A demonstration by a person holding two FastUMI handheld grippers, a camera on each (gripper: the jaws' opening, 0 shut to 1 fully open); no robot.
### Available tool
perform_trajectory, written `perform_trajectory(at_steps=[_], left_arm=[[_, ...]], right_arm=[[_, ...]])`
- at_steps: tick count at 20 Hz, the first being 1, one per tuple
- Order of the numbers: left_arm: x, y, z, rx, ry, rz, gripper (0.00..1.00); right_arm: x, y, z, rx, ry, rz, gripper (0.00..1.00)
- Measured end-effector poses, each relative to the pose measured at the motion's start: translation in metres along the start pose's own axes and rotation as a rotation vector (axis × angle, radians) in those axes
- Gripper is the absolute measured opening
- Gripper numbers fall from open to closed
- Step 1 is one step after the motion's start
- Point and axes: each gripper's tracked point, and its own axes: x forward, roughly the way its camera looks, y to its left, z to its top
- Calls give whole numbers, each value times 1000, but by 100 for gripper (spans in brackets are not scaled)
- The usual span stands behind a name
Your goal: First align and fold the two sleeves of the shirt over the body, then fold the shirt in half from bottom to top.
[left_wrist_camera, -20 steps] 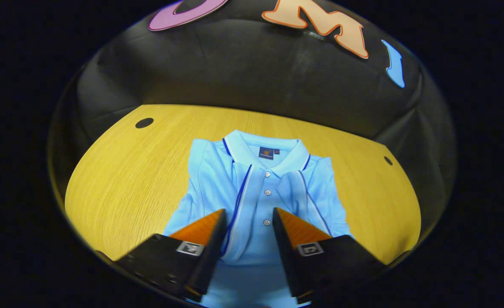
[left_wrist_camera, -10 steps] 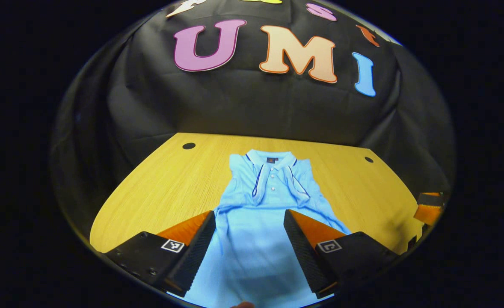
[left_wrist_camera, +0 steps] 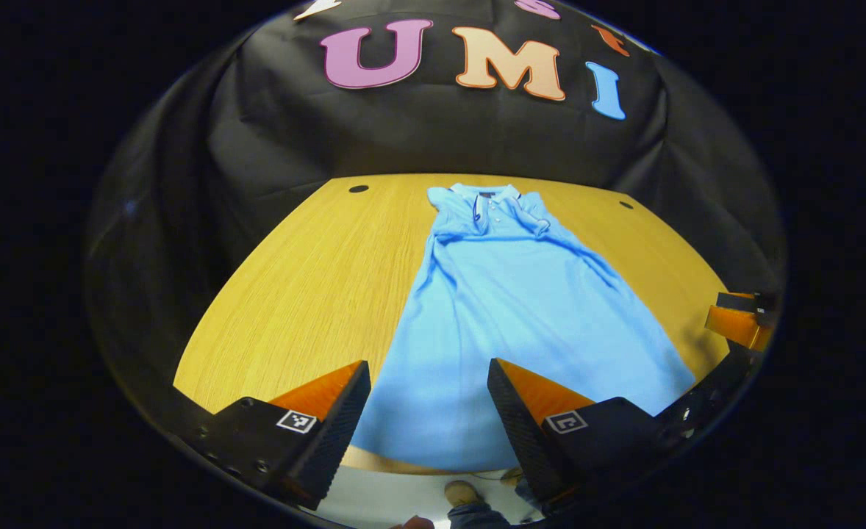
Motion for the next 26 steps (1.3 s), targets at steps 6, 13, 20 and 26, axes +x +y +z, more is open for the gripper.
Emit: perform_trajectory(at_steps=[6, 13, 20, 26], left_arm=[[-14, 27, -50, -38, 38, 64, 96], [-5, 30, -60, -68, 30, 51, 95], [4, 4, -57, -25, -23, -48, 71], [9, -10, -55, -100, 37, -90, 0]], right_arm=[[1, 0, -56, 30, 62, -103, 98], [20, 9, -84, 68, 132, -170, 94], [28, 47, -85, 2, 131, -69, 41], [29, 53, -85, 61, 162, -20, 3]])
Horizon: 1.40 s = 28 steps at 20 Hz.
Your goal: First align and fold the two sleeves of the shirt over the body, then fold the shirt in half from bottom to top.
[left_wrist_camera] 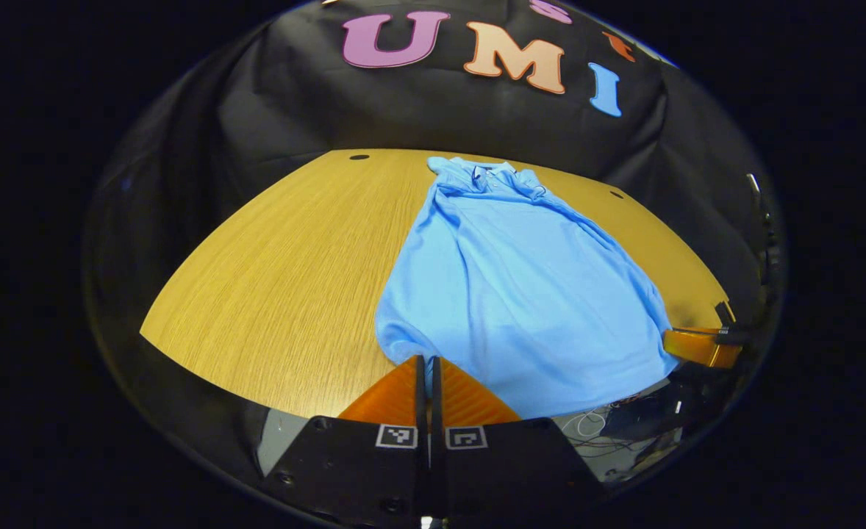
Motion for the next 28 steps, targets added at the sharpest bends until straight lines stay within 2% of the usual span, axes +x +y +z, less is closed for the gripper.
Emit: perform_trajectory(at_steps=[4, 6, 7, 9, 12, 15, 17, 19, 21, 22, 24, 25, 26, 28], left_arm=[[-1, 1, 3, -18, 55, -1, 0], [1, 7, 5, -29, 54, 20, 0], [1, 14, 11, -36, 26, 47, 0], [-3, 15, 17, -75, 14, 45, 0], [-10, 16, 39, -73, -30, 40, 0], [-10, 15, 66, -80, -63, 28, 0], [-7, 27, 61, -70, -19, 64, 0], [-5, 49, 49, -51, 24, 144, 0], [-11, 43, 43, -80, 38, 117, 0], [-8, 33, 38, -105, 48, 69, 0], [-6, 25, 35, -94, 48, 34, 62], [-4, 29, 32, -68, 49, 56, 93], [0, 30, 29, -45, 57, 68, 98], [6, 28, 19, -52, 86, 66, 96]], right_arm=[[-5, 4, 13, 27, -15, 27, 0], [-6, 2, 25, 9, -35, 36, 3], [-6, 1, 29, 5, -42, 46, 3], [-4, -1, 33, 18, -34, 59, 2], [-10, 2, 51, 62, -70, 82, 3], [-14, 4, 73, 40, -103, 105, 3], [-11, 2, 83, 11, -102, 115, 2], [-7, 0, 84, 0, -89, 121, 3], [-5, -1, 81, 6, -75, 121, 3], [-4, 0, 78, 12, -69, 120, 3], [-3, 0, 73, 14, -59, 119, 3], [-3, 0, 70, 15, -53, 118, 3], [-4, 0, 68, 19, -50, 118, 3], [-5, -2, 66, 30, -48, 115, 3]])
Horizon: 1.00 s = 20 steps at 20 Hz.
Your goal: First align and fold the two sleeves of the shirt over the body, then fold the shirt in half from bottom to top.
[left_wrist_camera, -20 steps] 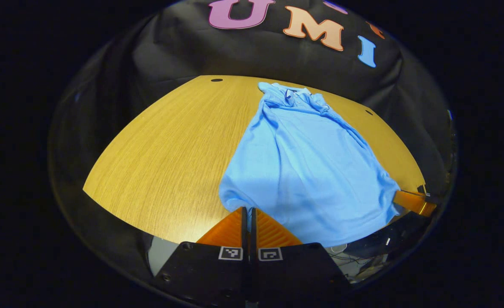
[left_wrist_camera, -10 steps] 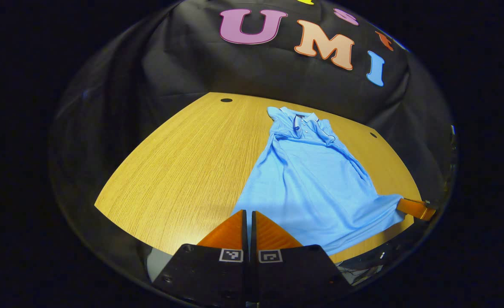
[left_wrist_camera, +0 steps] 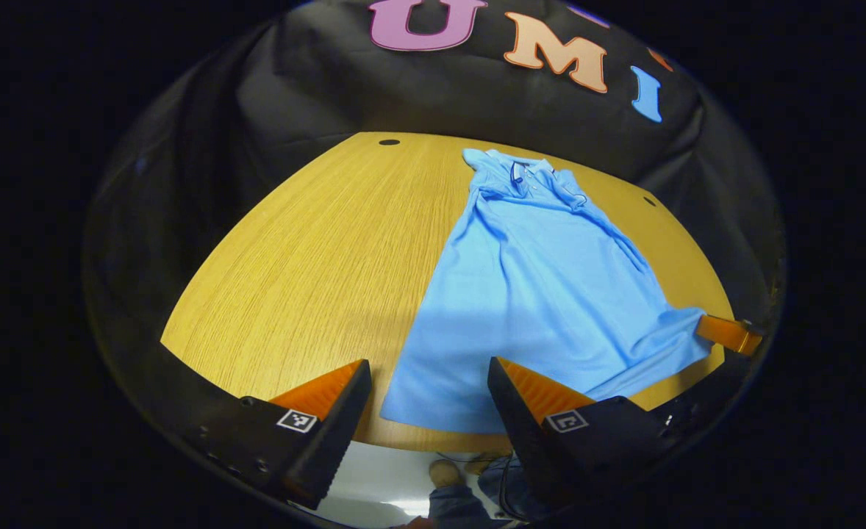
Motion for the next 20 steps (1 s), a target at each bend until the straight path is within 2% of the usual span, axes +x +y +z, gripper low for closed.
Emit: perform_trajectory(at_steps=[1, 3, 4, 5, 6, 8, 10, 12, 14, 20], left_arm=[[1, 0, -8, -11, 27, 9, 96], [5, 3, -5, 28, 9, 31, 97], [6, 1, -7, 62, 8, 42, 93], [6, -4, -9, 111, 8, 26, 96], [6, -15, -7, 141, -12, -6, 95], [10, -34, -6, 151, -53, -51, 49], [13, -33, -7, 98, -55, -15, 2], [13, -34, -6, 19, 6, -3, 0], [9, -42, 7, -57, -4, -44, 0], [-3, -47, 56, -118, -49, -70, 0]], right_arm=[[0, -1, 0, 5, -2, -1, 3], [-1, -1, 0, 5, -4, -7, 2], [0, -1, 0, 4, -3, -8, 3], [0, -2, 0, 3, -1, -9, 2], [-1, -2, -1, 6, -1, -9, 2], [-1, -1, -2, 5, 2, -8, 2], [0, 0, -3, 4, 5, -1, 3], [-1, 1, -2, 5, 7, 9, 2], [0, 4, 4, -5, -2, 27, 3], [6, 11, 49, -30, -49, 89, 3]])
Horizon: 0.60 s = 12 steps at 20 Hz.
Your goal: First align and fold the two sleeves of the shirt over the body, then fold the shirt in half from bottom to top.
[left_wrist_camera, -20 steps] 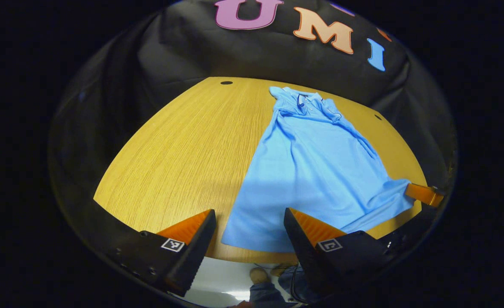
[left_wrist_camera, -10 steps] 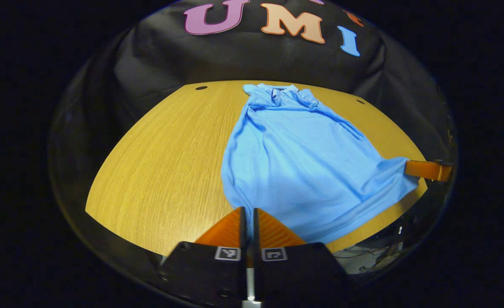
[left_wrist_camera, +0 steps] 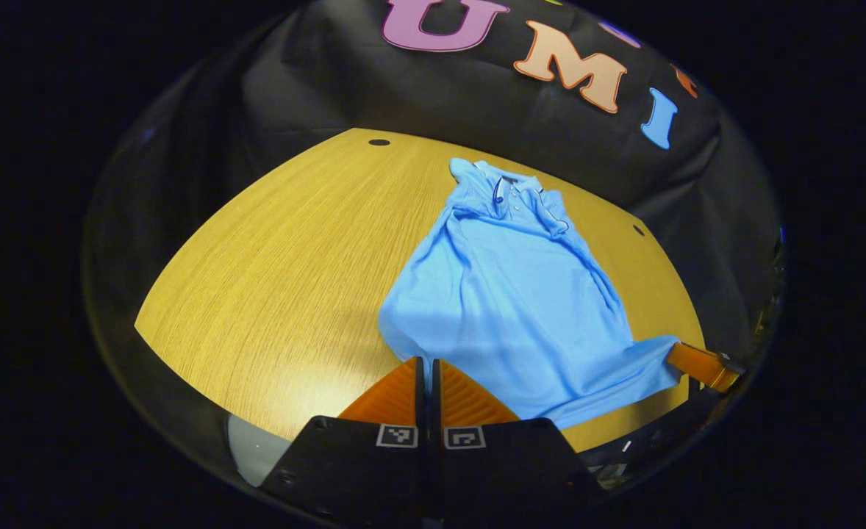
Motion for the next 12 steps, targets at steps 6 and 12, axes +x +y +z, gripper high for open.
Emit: perform_trajectory(at_steps=[6, 12], left_arm=[[-1, -25, 84, 33, -108, -2, 0], [22, -44, 173, 57, -210, -31, 0]], right_arm=[[18, 5, 71, 11, -87, 68, 2], [51, 6, 152, 17, -185, 86, 2]])
